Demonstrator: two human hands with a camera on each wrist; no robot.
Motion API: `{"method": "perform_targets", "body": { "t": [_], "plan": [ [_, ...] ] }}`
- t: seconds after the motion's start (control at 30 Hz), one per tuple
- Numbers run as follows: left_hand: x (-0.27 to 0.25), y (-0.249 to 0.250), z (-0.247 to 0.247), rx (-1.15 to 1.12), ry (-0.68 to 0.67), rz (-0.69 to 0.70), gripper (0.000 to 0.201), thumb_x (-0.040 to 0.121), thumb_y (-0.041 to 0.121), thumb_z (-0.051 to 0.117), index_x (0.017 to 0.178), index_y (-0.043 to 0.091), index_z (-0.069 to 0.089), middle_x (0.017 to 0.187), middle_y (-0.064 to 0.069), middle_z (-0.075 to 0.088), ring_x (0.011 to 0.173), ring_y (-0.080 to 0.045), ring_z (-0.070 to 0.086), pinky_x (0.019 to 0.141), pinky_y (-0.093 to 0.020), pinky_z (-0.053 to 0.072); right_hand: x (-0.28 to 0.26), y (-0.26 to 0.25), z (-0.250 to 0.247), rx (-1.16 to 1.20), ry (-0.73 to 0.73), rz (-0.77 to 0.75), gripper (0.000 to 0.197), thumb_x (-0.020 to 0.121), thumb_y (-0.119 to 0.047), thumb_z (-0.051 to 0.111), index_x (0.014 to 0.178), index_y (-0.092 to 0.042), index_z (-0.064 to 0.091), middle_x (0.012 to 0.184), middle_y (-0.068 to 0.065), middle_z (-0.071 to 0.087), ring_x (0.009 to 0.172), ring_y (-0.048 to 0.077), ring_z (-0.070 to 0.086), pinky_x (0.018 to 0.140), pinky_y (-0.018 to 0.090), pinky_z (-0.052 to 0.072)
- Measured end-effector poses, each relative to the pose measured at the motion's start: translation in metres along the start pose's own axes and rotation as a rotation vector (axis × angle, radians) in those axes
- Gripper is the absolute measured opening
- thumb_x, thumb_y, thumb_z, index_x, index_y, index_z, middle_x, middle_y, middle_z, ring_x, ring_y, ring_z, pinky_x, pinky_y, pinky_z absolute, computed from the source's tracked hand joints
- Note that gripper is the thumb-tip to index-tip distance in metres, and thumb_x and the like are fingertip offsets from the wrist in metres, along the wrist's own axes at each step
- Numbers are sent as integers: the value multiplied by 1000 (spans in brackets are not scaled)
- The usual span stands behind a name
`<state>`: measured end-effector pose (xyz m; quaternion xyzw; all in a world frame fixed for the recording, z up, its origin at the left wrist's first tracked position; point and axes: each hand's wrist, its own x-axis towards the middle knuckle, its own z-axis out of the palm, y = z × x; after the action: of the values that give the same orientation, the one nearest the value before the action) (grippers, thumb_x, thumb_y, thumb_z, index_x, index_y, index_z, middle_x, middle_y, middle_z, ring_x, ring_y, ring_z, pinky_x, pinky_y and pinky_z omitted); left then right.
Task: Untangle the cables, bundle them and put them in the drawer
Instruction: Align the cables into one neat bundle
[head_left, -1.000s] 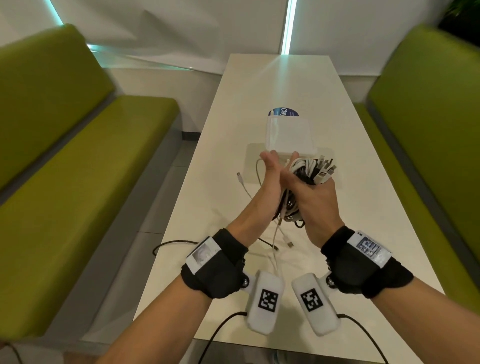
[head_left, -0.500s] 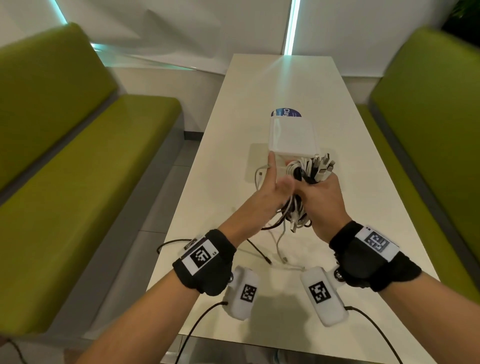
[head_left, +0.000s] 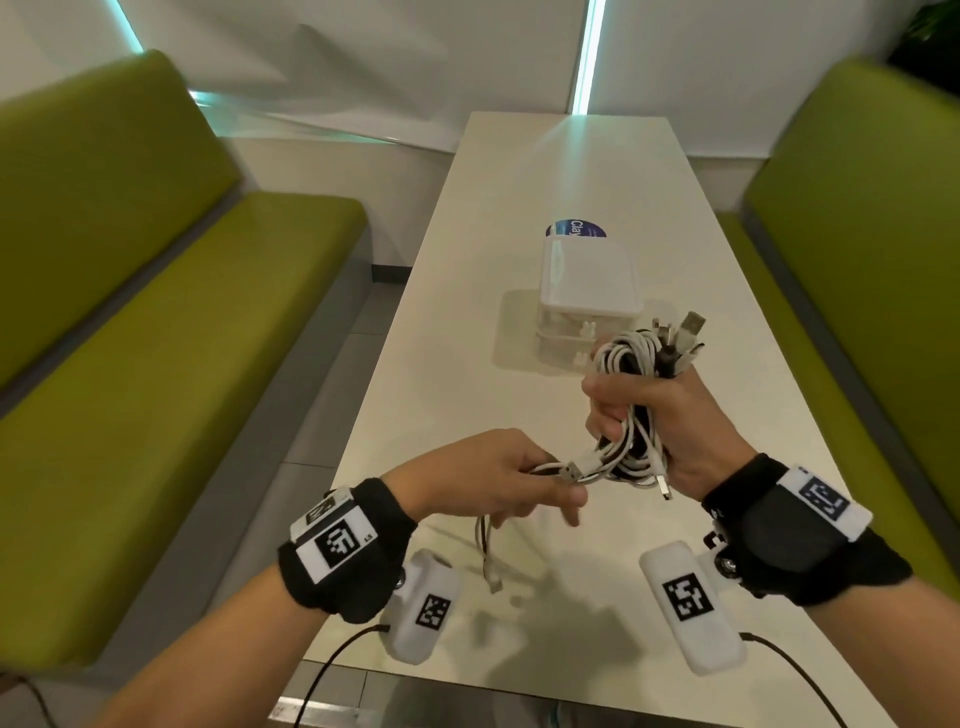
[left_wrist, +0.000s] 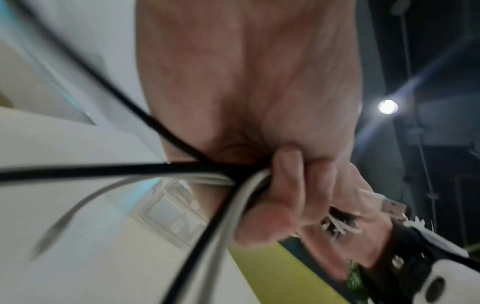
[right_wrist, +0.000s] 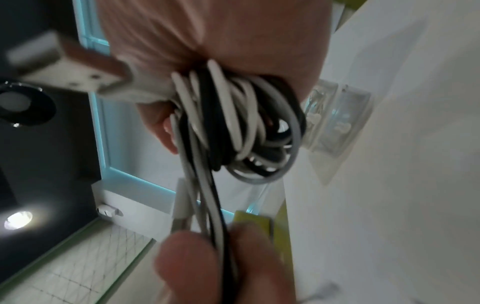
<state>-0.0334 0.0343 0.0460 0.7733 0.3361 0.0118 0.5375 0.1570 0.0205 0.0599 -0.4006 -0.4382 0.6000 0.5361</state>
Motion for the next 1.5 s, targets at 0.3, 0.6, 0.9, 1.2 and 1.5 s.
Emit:
{"method": "perform_targets", "body": {
  "t": [0.3, 0.6, 0.9, 1.2, 1.5],
  "plan": [
    [-25, -16, -29, 333, 51, -205, 45, 84, 57, 63, 69, 15, 65, 53, -2, 56, 40, -14, 44, 44, -23, 38, -1, -12, -6, -859, -136, -191, 20, 75, 6, 71, 86, -4, 58, 72, 3, 60, 66, 15, 57, 69, 29, 51],
    [-10, -5, -20, 909, 119, -31, 42, 89, 60, 50, 85, 22, 67, 73, 5, 64, 64, -17, 54, 60, -30, 38, -2, 7, 11, -1085, -181, -229, 33, 76, -34, 79, 93, -36, 52, 76, -12, 66, 71, 11, 63, 65, 37, 53],
    [-12, -4, -21, 523, 278, 205, 22, 92, 37, 56, 89, 25, 74, 59, 7, 60, 54, -6, 52, 57, -17, 34, -8, 30, 17, -519, -34, -171, 23, 79, -7, 73, 95, -13, 57, 78, -8, 63, 74, 12, 61, 71, 29, 51],
    [0, -3, -22, 455, 294, 125, 36, 91, 22, 60, 57, 30, 52, 45, 11, 50, 43, -2, 49, 52, -17, 34, -18, 19, 23, -275, -220, 105, 82, 55, 1, 90, 119, -2, 39, 84, 6, 73, 77, 22, 73, 68, 24, 54],
    [5, 2, -13, 357, 405, 62, 42, 85, 46, 66, 64, 9, 67, 44, 5, 55, 45, -7, 51, 54, -20, 40, -9, 22, 18, -439, -253, 164, 72, 67, 26, 63, 122, -14, 38, 65, 14, 53, 81, 30, 68, 70, 34, 53]
  ]
}}
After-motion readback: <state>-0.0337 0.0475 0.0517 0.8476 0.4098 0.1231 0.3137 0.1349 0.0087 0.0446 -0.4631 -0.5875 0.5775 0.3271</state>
